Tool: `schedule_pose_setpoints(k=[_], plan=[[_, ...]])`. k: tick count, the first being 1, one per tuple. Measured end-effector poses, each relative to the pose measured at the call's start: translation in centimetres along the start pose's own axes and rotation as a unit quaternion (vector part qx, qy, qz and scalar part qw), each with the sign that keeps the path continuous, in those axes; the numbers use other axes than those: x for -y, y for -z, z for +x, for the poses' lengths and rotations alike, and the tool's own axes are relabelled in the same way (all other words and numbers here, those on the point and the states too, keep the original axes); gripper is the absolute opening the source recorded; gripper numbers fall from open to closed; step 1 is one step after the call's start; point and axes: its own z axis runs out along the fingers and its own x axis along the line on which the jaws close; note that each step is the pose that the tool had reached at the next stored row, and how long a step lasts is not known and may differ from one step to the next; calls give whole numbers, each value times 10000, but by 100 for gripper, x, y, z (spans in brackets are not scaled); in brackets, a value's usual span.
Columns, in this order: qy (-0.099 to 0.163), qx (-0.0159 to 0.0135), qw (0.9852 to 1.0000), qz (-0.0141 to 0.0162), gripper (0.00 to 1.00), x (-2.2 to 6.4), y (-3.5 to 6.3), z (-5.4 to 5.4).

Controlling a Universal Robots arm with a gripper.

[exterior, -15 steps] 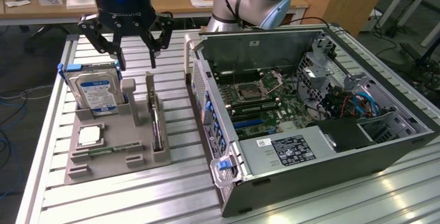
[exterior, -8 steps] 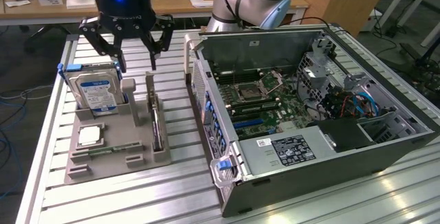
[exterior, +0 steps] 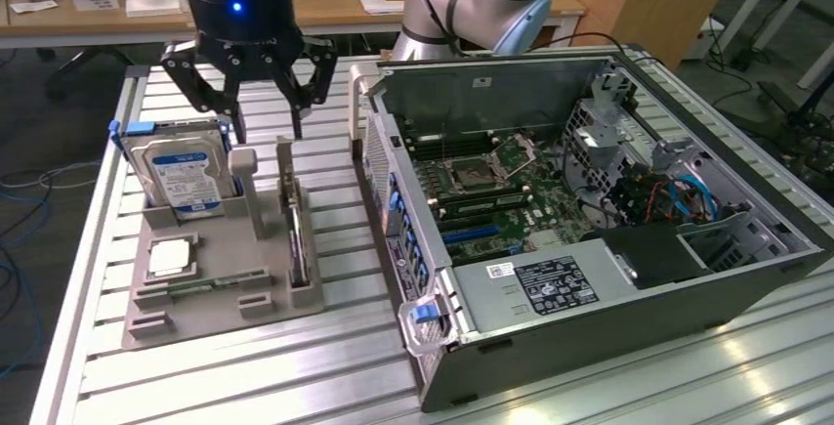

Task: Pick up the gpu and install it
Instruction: 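Pick up the gpu and move the gpu toward the slot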

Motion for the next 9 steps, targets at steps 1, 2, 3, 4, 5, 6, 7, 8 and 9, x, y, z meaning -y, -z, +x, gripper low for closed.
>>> schedule_pose_setpoints(k=[1, 2, 3, 4, 5, 6, 7, 8, 9], plan=[[6, -9, 10000, 0, 59, 4, -16, -8], [17, -24, 10000, 1, 59, 7, -32, -12], [31, -40, 10000, 2, 59, 12, -50, -13], [43, -54, 10000, 2, 59, 15, -68, -14], [57, -67, 10000, 2, 59, 19, -86, -15], [73, -80, 9999, 3, 59, 23, -104, -16], [92, -95, 9999, 4, 59, 28, -121, -17], [112, -107, 9999, 4, 59, 36, -140, -17], [128, -115, 9999, 4, 59, 45, -155, -17]])
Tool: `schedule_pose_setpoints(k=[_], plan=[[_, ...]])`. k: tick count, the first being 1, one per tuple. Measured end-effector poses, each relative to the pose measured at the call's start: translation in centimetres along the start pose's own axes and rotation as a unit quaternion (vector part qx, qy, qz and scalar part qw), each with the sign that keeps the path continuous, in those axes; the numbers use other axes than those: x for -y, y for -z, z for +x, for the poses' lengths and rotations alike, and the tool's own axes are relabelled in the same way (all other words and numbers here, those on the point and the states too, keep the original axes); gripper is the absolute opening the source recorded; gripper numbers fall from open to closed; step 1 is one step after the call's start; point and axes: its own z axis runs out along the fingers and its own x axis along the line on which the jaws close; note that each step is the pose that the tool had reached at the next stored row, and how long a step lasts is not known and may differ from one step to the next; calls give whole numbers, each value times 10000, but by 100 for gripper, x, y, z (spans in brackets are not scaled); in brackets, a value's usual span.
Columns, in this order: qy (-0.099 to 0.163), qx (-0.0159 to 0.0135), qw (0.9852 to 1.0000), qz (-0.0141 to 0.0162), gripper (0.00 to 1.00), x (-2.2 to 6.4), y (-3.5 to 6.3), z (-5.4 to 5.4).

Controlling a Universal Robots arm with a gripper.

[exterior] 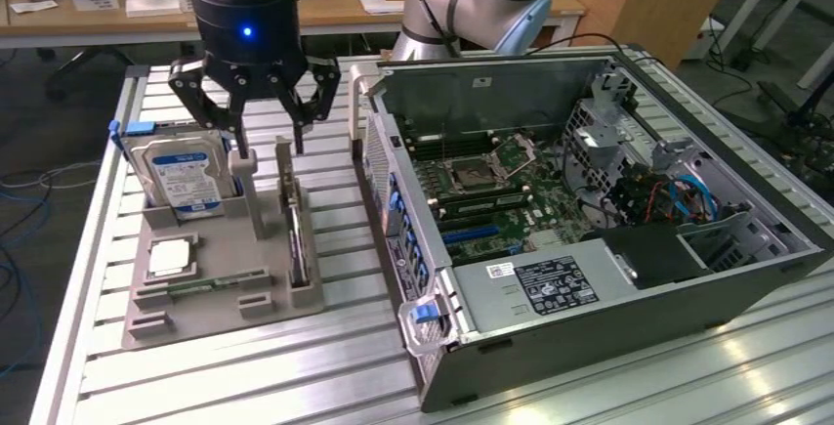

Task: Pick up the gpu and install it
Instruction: 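Pick up the gpu and move the gpu toward the slot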

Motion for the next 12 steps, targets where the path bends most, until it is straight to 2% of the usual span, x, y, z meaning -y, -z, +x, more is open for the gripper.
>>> schedule_pose_setpoints(k=[2, 3, 8, 12], plan=[[15, -13, 10000, 1, 60, 12, -29, -9], [19, -16, 10000, 1, 66, 18, -42, -12], [28, -19, 10000, 1, 66, 73, -120, -16], [-12, 4, 10000, -1, 66, 115, -193, -17]])
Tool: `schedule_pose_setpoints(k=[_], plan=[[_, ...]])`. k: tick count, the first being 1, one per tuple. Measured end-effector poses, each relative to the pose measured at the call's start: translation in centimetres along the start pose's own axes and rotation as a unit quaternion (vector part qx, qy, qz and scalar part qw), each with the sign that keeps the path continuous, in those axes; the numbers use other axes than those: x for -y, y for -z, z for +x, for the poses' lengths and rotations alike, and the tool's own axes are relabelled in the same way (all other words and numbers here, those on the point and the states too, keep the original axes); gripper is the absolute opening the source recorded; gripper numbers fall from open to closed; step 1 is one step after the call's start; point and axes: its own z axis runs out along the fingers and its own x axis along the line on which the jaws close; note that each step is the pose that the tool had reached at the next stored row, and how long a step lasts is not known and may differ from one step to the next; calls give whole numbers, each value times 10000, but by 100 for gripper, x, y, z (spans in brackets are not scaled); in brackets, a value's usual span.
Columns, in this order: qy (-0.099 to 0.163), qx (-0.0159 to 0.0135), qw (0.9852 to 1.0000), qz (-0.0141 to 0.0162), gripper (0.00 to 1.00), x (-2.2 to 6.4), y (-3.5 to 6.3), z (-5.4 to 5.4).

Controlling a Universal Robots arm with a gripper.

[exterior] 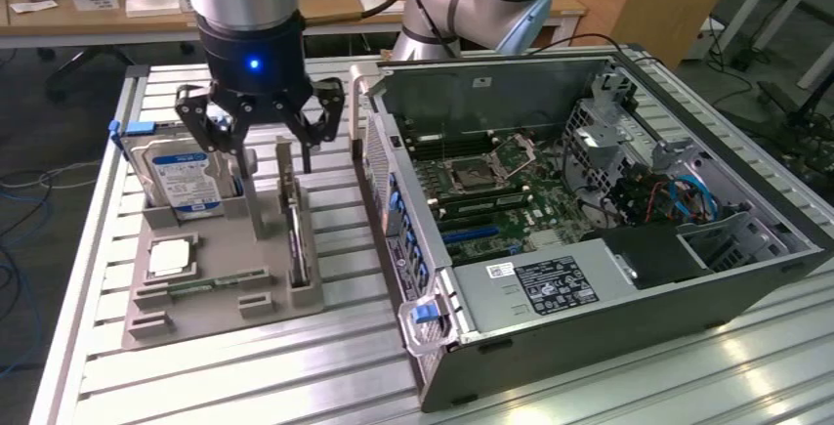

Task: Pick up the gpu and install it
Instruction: 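Pick up the gpu and move the gpu toward the slot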

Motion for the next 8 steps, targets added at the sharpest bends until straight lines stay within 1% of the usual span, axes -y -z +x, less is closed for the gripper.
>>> schedule_pose_setpoints(k=[3, 8], plan=[[-52, 3, 10000, 0, 66, 3, -53, -4], [-57, 3, 10000, 0, 66, 7, -144, -14]])
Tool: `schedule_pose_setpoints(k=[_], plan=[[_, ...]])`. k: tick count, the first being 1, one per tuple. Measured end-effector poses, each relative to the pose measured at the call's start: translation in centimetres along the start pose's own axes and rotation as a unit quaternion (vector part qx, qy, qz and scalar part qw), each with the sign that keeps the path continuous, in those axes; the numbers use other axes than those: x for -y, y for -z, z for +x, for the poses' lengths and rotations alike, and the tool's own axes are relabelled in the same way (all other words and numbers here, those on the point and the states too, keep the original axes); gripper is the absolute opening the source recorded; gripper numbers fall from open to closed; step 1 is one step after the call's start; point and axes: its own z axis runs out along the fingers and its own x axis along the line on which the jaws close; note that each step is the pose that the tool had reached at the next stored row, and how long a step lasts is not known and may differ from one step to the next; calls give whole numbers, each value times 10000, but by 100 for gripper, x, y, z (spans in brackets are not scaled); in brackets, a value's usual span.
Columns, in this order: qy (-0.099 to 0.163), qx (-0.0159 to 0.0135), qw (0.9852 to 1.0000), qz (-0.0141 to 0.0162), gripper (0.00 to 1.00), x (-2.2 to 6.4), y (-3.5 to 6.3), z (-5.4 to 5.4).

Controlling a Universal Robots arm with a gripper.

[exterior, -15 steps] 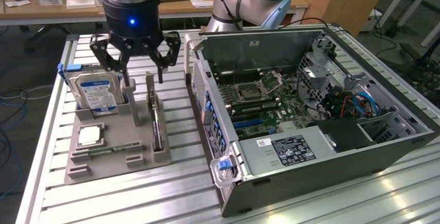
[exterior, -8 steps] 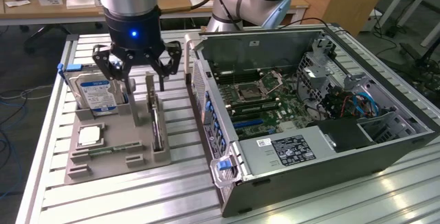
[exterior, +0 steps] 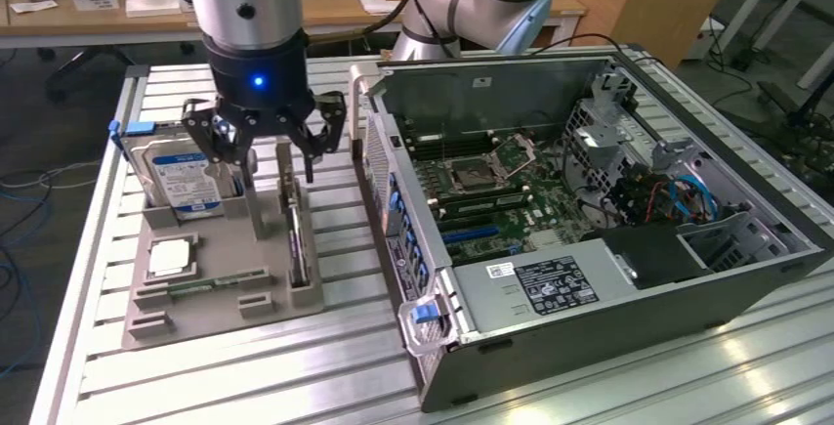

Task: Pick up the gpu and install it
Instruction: 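Pick up the gpu and move the gpu toward the slot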

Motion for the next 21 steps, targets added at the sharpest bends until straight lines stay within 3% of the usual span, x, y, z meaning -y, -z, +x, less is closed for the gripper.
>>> schedule_pose_setpoints(k=[14, 21], plan=[[1, 1, 10000, 0, 66, 18, -254, -10], [0, 0, 10000, 0, 66, 82, -377, -23]])
